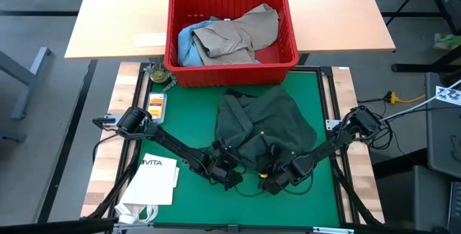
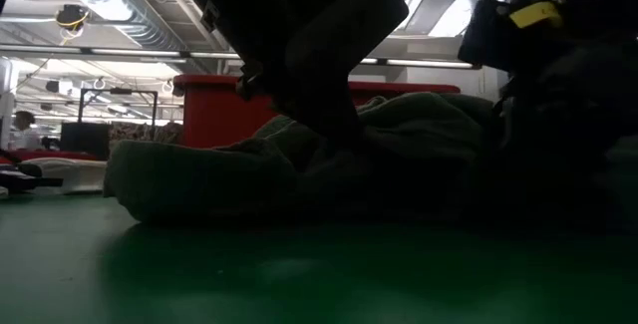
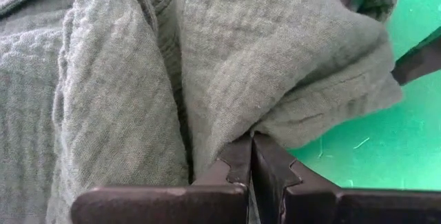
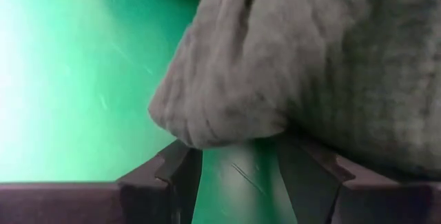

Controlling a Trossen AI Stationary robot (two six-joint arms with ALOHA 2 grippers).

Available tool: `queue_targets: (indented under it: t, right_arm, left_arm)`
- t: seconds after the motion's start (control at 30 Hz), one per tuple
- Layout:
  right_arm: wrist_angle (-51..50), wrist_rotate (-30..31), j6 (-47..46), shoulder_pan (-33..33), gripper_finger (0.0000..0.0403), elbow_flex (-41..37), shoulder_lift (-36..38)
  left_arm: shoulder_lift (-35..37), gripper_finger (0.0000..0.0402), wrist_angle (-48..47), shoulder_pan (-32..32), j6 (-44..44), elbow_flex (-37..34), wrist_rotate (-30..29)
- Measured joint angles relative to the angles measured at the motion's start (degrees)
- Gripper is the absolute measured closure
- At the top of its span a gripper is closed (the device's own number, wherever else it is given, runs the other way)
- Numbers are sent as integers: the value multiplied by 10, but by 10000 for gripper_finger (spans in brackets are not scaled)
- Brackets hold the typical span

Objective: Fold Laundry from Bin
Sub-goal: Fold the green shirt

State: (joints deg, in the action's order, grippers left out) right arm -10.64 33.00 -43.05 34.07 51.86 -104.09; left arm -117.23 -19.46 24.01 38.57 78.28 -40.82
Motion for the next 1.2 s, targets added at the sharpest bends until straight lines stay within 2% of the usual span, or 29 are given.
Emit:
queue_targets:
  t: [0.9, 1.0, 1.2]
  right_arm:
    - [7, 13, 0, -4, 221, 0, 0]
    - [7, 10, 0, -4, 238, 0, 0]
    - [7, 6, 1, -13, 311, 0, 0]
  left_arm:
    - [0, 402, 0, 0, 0, 0, 0]
    - [0, 402, 0, 0, 0, 0, 0]
    - [0, 402, 0, 0, 0, 0, 0]
